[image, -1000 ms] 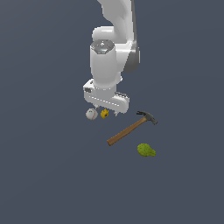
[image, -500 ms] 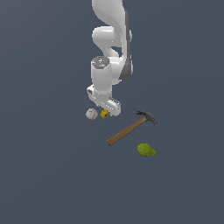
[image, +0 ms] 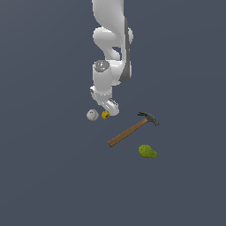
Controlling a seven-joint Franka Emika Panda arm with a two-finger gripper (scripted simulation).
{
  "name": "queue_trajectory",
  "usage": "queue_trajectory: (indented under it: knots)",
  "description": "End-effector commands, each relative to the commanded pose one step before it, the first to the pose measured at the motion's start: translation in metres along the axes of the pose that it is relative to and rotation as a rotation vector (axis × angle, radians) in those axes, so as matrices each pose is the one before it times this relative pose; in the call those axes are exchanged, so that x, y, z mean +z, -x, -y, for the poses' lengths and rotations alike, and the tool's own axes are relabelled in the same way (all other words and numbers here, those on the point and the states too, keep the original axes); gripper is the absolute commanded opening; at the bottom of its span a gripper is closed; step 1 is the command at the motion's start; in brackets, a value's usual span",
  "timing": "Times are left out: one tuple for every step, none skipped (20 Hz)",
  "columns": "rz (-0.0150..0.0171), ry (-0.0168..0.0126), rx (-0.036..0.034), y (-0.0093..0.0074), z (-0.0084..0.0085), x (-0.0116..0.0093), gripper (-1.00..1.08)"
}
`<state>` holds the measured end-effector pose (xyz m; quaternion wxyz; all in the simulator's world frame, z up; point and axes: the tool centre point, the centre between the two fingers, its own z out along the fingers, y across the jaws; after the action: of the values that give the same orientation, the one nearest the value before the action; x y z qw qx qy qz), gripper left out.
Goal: Pick up a designated object from a clutter of objects.
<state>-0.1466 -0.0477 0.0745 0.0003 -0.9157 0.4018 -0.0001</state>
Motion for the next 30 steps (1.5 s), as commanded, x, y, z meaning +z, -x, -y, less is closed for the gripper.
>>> queue_trajectory:
  knots:
    - [-0.00010,0.00060,0.01229,0.00192,-0.00276,0.00225,1.00]
    - [0.00004,0.00008,0.00084,0.00012,-0.00021,0.00016,1.00]
    - [0.00039,0.00009,-0.00492,-0.00065,0.00097,-0.00076,1.00]
    - [0.00000,0.00000,0.00000,0.00002,-0.00001,0.00020,1.00]
    - [0.00000,0.00000,0.00000,0.00006,-0.00003,0.00062,1.00]
    - [0.00000,0.00000,0.00000,0.00009,-0.00004,0.00103,1.00]
    - [-0.00013,0.00012,0.00045,0.00001,-0.00018,0.00143,1.00]
    - [0.00000,0.00000,0.00000,0.00014,-0.00005,0.00184,1.00]
    - [-0.00011,0.00009,0.00047,0.00003,-0.00018,0.00222,1.00]
    - [0.00000,0.00000,0.00000,0.00016,-0.00004,0.00262,1.00]
    - [-0.00008,0.00006,0.00048,0.00005,-0.00017,0.00300,1.00]
    - [-0.00007,0.00003,0.00048,0.00006,-0.00016,0.00339,1.00]
    - [0.00000,0.00000,0.00000,0.00019,0.00000,0.00378,1.00]
    - [-0.00004,-0.00001,0.00069,0.00003,-0.00019,0.00415,1.00]
    - [0.00000,-0.00004,0.00049,0.00010,-0.00012,0.00438,1.00]
    - [0.00003,-0.00007,0.00048,0.00009,-0.00011,0.00403,1.00]
    - [0.00000,0.00000,0.00000,0.00019,0.00004,0.00364,1.00]
    - [0.00008,-0.00014,0.00067,-0.00001,-0.00016,0.00322,1.00]
    - [0.00000,0.00000,0.00000,0.00013,0.00005,0.00283,1.00]
    - [0.00008,-0.00013,0.00046,-0.00003,-0.00008,0.00241,1.00]
    - [0.00000,0.00000,0.00000,0.00005,0.00007,0.00202,1.00]
    - [0.00000,0.00000,0.00000,0.00000,0.00008,0.00161,1.00]
    - [0.00006,-0.00015,0.00046,-0.00017,-0.00005,0.00119,1.00]
    - [0.00000,0.00000,0.00000,-0.00011,0.00010,0.00080,1.00]
    - [0.00000,0.00000,0.00000,-0.00016,0.00010,0.00040,1.00]
    - [0.00000,0.00000,0.00000,-0.00015,0.00007,0.00005,1.00]
    - [0.00000,0.00000,0.00000,0.00000,0.00000,0.00000,-1.00]
    - [0.00000,0.00000,0.00000,0.00000,0.00000,0.00000,-1.00]
    - [0.00000,0.00000,0.00000,0.00000,0.00000,0.00000,-1.00]
    - [0.00000,0.00000,0.00000,0.00000,0.00000,0.00000,-1.00]
